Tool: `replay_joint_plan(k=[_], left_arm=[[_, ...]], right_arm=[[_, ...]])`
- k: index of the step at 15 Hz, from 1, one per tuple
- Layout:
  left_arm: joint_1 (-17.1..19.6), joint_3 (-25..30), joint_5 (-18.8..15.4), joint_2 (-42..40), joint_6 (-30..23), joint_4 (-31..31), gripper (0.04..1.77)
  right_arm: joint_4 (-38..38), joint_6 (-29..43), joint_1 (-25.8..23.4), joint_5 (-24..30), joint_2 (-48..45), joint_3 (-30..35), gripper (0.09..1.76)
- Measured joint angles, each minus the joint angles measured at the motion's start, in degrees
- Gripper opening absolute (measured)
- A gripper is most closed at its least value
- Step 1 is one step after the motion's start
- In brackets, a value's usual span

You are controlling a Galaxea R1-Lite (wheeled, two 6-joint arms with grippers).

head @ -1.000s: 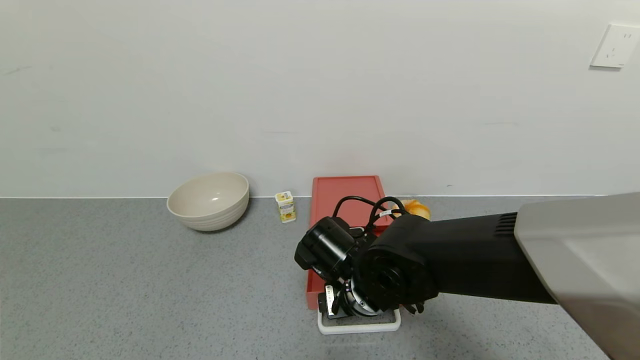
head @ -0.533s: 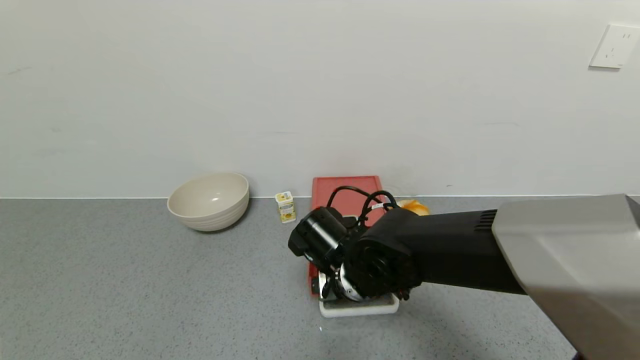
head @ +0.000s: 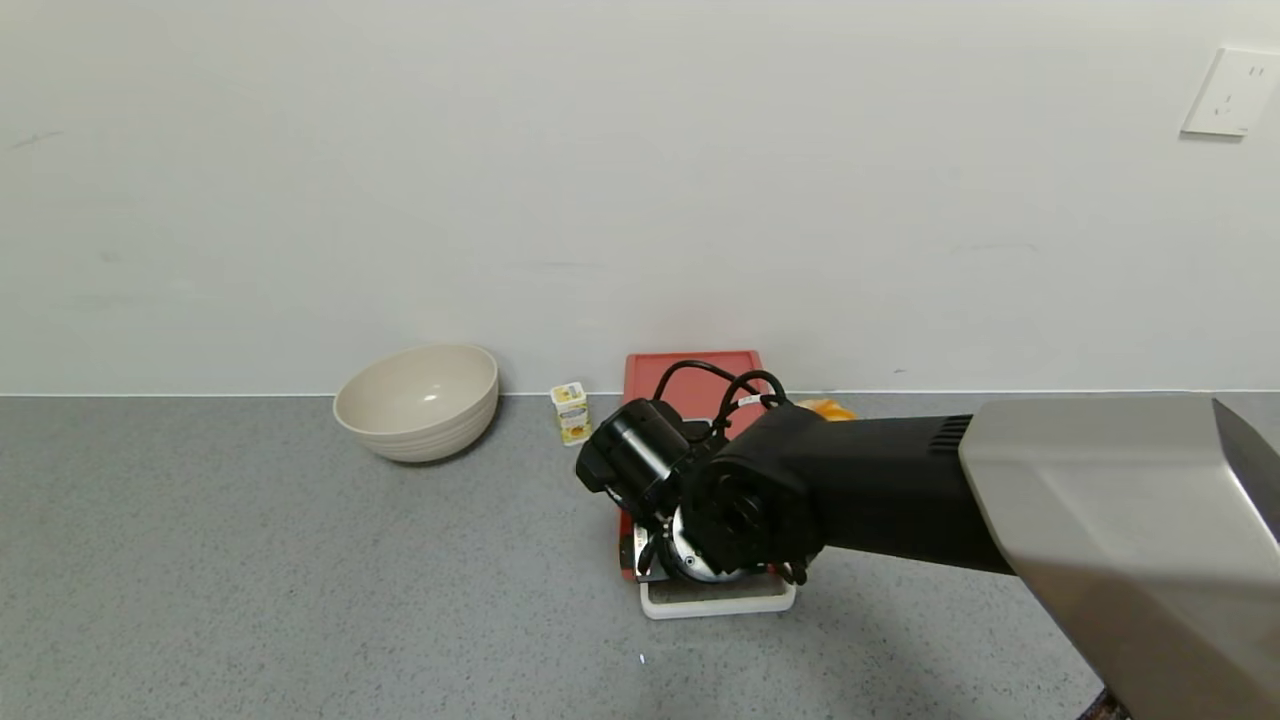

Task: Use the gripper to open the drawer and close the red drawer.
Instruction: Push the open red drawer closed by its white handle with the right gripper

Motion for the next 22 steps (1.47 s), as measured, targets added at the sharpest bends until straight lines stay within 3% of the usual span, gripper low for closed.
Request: replay_joint_plan(k=[9,22], left_arm=[[0.0,0.0,0.0,0.0,0.0,0.0,1.72],[0.0,0.0,0.0,0.0,0.0,0.0,1.72]], right_arm=[[-1.9,-1.6,-1.7,-1.4,2.3,-3.3,1.71],[-14.3,-8.6,-5.1,-1.3,4.5,-3.4,1.71]])
